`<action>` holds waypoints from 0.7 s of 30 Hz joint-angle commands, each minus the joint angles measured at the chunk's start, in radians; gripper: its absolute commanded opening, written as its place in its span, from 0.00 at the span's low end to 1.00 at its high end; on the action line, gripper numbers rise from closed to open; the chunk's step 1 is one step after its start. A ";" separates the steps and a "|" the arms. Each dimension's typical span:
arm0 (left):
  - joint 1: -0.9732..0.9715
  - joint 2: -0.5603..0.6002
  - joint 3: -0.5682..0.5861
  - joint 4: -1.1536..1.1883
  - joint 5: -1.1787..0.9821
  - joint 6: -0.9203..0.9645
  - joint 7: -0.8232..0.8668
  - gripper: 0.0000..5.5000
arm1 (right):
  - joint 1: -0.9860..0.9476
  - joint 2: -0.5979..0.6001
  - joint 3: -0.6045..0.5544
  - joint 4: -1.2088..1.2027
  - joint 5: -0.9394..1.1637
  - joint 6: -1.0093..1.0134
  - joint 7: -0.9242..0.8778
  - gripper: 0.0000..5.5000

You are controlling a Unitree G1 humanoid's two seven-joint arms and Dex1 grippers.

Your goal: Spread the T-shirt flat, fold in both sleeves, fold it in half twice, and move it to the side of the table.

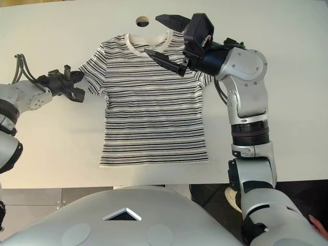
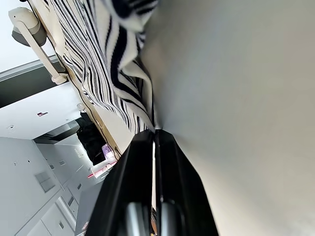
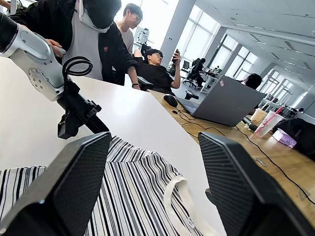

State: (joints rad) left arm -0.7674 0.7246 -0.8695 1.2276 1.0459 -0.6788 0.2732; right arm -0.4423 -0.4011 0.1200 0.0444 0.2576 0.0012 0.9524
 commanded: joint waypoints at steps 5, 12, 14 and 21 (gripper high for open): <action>-0.008 0.045 -0.009 -0.033 0.019 -0.035 0.014 0.02 | 0.024 -0.006 0.018 -0.011 -0.021 -0.019 -0.006 0.60; -0.070 0.078 0.023 -0.139 0.026 -0.065 0.018 0.02 | 0.039 -0.002 0.030 -0.010 -0.027 -0.031 -0.009 0.60; -0.081 0.073 0.027 -0.165 0.030 -0.067 0.012 0.02 | 0.043 -0.003 0.032 -0.012 -0.028 -0.030 -0.010 0.60; -0.091 0.054 0.026 -0.233 0.040 -0.073 -0.009 0.02 | 0.047 -0.007 0.032 -0.011 -0.029 -0.031 -0.008 0.60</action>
State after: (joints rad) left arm -0.8355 0.7890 -0.8468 1.0115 1.0674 -0.7460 0.2867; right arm -0.3995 -0.4015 0.1462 0.0423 0.2384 -0.0220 0.9440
